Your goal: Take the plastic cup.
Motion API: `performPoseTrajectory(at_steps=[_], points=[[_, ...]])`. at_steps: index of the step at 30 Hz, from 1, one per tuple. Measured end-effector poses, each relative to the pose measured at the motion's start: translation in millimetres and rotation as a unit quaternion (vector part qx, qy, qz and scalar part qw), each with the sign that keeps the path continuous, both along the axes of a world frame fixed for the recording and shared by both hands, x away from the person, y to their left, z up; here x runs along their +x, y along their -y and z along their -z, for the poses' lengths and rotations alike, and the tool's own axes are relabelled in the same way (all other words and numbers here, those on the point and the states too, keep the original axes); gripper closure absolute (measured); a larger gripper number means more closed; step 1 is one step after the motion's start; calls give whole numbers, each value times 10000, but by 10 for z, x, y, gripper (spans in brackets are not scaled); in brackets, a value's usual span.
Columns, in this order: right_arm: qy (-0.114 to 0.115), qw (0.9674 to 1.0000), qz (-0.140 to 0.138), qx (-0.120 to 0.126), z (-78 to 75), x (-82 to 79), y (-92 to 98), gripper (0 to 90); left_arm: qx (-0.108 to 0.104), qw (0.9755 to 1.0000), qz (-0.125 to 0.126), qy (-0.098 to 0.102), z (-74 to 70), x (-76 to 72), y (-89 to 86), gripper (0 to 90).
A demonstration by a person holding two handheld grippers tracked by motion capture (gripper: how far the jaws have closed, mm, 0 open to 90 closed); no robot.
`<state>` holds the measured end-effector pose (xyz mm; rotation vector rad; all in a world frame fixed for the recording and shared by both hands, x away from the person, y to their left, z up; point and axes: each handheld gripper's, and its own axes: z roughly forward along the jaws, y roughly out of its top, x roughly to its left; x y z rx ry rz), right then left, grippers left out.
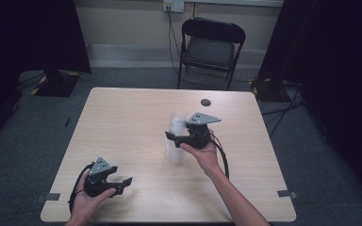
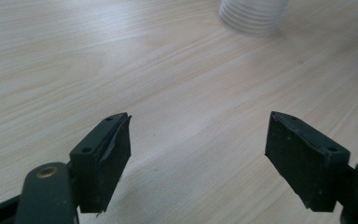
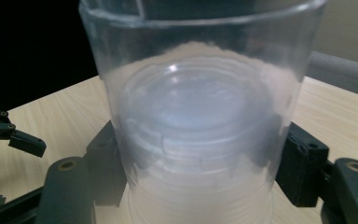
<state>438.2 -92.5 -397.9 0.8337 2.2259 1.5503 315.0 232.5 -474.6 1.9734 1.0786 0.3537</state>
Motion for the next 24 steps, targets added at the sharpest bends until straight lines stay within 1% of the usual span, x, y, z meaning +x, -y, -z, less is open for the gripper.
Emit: performPoseTrajectory(at_steps=[2,8,10,14,18,20,21,22,23,24], points=[[24,10000,18,22,-20,0,4,301,-32,10000,2,-23,4,0,5,223],[27,9999,0,100,-71,-11,13,307,-30,10000,-30,-30,11,8,6,222],[-2,9999,-14,144,-98,-17,16,309,-52,10000,-35,-39,14,10,7,222],[-18,9998,-43,191,-163,-16,7,310,-42,10000,-24,-5,14,14,10,221],[0,9998,-53,200,-207,-8,-7,314,-64,10000,-5,-63,11,12,7,219],[15,9997,-46,218,-220,-4,-12,315,-164,9998,-29,-86,10,13,4,220],[8,9997,-48,224,-228,-2,-13,317,-160,9998,-77,-59,11,11,3,220],[10,9997,-15,233,-236,-6,-13,319,-86,9999,-139,-28,7,10,-5,219],[29,9995,-17,309,-242,-5,-12,319,-81,9998,-184,-8,6,12,-16,218],[15,9994,-9,353,-250,-6,-11,320,-120,9997,-197,-4,7,17,-30,217]])
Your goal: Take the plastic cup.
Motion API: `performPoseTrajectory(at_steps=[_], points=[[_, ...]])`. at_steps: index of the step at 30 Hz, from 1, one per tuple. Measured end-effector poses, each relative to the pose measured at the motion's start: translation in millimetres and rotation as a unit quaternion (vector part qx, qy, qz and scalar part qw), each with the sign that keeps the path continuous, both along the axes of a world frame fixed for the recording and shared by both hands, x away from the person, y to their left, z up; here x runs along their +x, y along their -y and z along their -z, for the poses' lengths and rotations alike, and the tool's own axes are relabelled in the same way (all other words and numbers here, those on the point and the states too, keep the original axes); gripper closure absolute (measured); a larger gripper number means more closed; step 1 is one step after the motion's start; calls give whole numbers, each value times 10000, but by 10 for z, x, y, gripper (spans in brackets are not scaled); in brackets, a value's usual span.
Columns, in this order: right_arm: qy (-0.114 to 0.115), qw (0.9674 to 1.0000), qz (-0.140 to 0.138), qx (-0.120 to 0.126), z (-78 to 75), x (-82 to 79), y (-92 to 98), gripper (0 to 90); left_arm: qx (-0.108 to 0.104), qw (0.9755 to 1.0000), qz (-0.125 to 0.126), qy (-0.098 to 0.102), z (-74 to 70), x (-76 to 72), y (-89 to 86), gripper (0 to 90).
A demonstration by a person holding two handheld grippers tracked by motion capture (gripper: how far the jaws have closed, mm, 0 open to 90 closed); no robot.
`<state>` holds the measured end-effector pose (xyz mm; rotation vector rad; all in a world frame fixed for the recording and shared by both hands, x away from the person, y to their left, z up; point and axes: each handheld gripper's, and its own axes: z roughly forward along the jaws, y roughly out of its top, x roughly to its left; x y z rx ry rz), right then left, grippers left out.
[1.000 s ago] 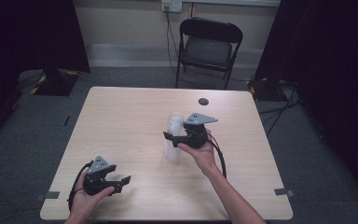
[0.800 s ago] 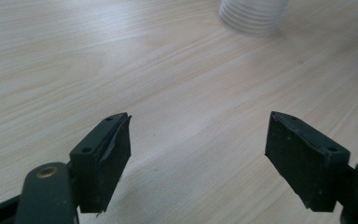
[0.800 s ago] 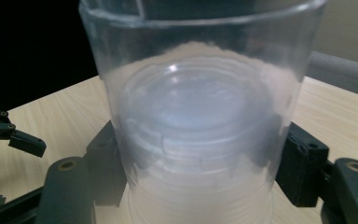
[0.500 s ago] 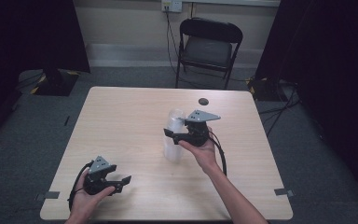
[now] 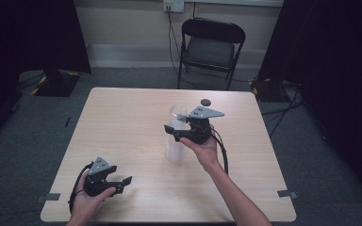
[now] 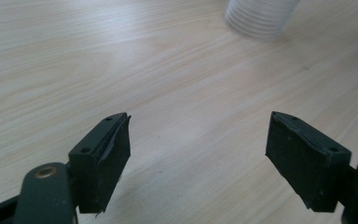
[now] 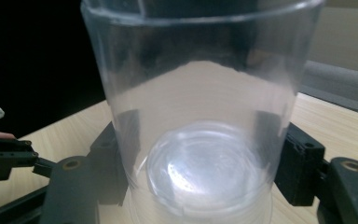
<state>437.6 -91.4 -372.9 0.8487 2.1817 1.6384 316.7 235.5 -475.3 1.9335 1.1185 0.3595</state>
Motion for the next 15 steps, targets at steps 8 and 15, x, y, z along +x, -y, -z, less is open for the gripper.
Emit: performPoseTrajectory(at_steps=[8,15], points=[[75,9999,53,117,-103,-13,11,329,-49,10000,3,22,0,-6,-7,217],[150,9995,70,262,-166,-24,68,323,-180,9998,-9,42,-3,-10,-1,216]])
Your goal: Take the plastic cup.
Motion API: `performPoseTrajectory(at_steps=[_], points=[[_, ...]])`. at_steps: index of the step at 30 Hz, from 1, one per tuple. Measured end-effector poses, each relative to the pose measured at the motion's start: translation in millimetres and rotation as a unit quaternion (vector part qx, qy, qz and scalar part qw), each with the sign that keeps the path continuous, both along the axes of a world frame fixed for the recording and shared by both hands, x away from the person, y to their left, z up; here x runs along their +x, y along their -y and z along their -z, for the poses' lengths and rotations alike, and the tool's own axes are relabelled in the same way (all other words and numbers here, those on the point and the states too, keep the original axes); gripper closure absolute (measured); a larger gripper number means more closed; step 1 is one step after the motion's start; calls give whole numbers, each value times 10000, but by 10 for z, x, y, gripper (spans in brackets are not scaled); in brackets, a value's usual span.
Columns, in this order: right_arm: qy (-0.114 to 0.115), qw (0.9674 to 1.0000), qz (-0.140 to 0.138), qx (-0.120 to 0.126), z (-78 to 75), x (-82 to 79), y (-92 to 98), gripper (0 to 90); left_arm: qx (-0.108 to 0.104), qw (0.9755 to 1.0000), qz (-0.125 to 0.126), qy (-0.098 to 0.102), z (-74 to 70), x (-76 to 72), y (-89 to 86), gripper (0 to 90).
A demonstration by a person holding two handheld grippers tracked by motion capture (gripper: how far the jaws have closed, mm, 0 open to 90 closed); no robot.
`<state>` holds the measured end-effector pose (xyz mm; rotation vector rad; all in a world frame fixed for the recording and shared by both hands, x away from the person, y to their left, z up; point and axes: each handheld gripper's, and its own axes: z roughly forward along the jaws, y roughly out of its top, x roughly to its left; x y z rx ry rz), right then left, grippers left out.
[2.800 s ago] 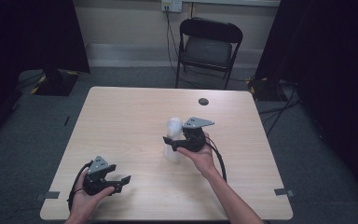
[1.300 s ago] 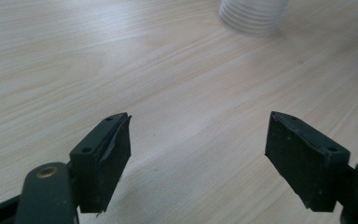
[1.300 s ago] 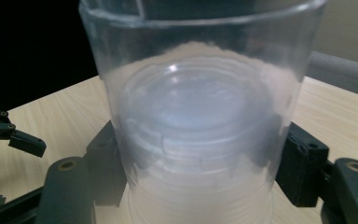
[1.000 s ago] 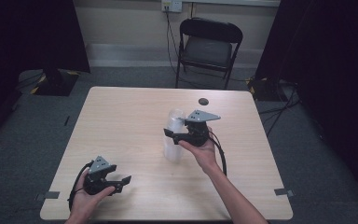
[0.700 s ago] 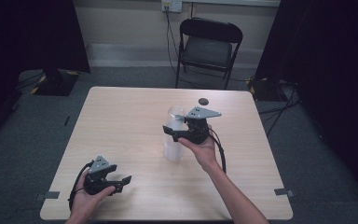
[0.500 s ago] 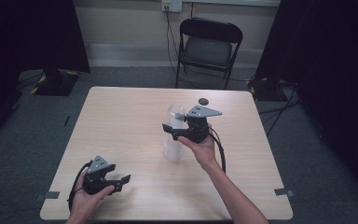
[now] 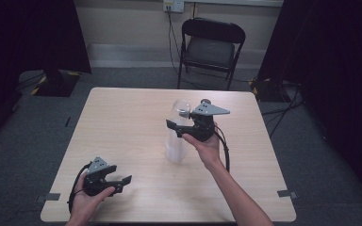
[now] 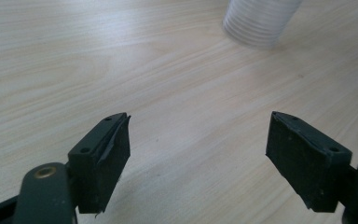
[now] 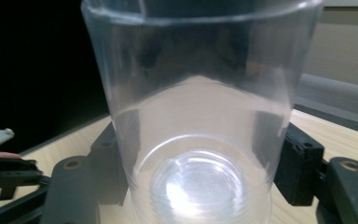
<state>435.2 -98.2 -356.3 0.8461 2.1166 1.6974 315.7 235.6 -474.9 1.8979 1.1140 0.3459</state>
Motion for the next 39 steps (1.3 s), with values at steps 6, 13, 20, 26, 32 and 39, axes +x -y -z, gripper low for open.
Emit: performPoseTrajectory(at_steps=[6,13,20,26,32,39], points=[[29,9999,-33,121,-82,-21,22,327,-172,9998,8,23,1,-7,20,216],[17,9997,-39,252,-178,-64,61,332,-214,9997,6,116,1,-21,37,216],[-78,9994,75,329,-237,-59,164,331,-298,9993,154,169,3,-28,120,218],[-64,9989,133,435,-326,-87,270,331,-338,9989,284,166,-4,-28,153,257],[-89,9988,246,411,-357,-107,383,331,-329,9988,317,183,-36,-34,167,253],[-171,9983,417,370,-334,-139,554,333,-397,9981,445,173,-58,-39,203,255]])
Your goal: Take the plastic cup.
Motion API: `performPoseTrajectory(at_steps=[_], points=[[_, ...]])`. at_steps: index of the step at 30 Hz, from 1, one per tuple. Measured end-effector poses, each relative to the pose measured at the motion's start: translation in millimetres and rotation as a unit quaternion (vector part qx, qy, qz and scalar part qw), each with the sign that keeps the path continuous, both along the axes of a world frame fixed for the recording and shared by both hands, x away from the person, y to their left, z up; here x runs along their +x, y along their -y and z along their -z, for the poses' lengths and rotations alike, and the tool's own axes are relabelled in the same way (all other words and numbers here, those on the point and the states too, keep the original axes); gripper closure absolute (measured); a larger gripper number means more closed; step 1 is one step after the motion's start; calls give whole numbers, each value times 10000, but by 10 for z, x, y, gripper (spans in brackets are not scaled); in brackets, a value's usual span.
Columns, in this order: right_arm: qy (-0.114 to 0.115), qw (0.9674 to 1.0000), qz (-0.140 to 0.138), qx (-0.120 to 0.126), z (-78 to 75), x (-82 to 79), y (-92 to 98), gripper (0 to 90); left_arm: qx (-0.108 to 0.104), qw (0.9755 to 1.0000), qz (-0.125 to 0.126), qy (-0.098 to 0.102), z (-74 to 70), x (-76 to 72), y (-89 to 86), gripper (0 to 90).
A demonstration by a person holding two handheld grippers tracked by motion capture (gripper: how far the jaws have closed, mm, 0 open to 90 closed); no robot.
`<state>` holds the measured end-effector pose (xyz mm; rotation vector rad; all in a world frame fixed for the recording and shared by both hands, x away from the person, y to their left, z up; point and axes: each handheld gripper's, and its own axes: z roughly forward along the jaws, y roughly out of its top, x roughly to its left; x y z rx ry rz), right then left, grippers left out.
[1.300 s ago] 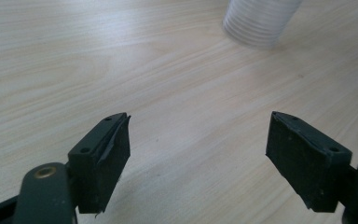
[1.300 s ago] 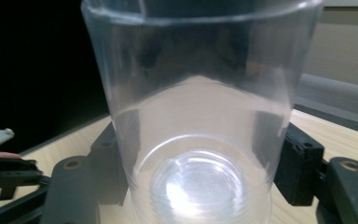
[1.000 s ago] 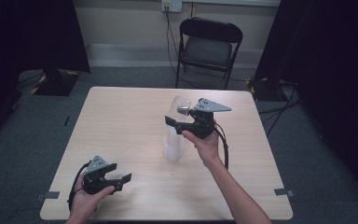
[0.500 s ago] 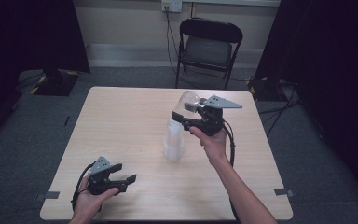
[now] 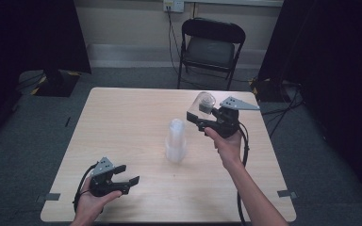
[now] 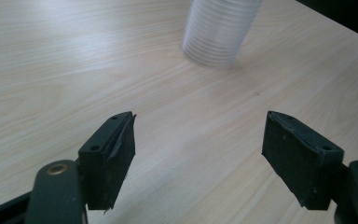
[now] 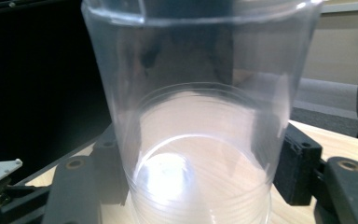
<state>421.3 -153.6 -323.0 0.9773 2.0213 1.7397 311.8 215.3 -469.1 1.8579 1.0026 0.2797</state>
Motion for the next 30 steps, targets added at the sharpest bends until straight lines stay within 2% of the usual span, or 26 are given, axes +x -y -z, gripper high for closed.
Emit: performPoseTrajectory(at_steps=[2,6,8,10,13,16,19,25,30], points=[[-66,10000,39,-41,29,-17,34,333,-38,10000,73,-42,8,3,15,255],[-128,9999,50,-61,83,-82,97,334,-78,9999,132,15,-16,1,46,255],[-171,9998,50,-24,108,-111,127,334,-65,9996,286,63,-28,2,59,254],[-180,9998,71,-11,130,-137,152,335,-12,9993,354,83,-37,3,91,249],[-313,9995,14,34,171,-164,186,335,89,9992,387,105,-56,3,143,249],[-417,9991,-14,59,244,-203,203,335,144,9989,340,297,-86,13,198,252],[-542,9985,-56,87,333,-244,204,335,45,9985,386,377,-133,64,277,253],[-787,9965,-150,218,453,-335,215,335,-102,9961,571,667,-233,108,502,297],[-897,9950,-268,359,496,-419,220,335,-209,9944,703,756,-340,150,656,321]])
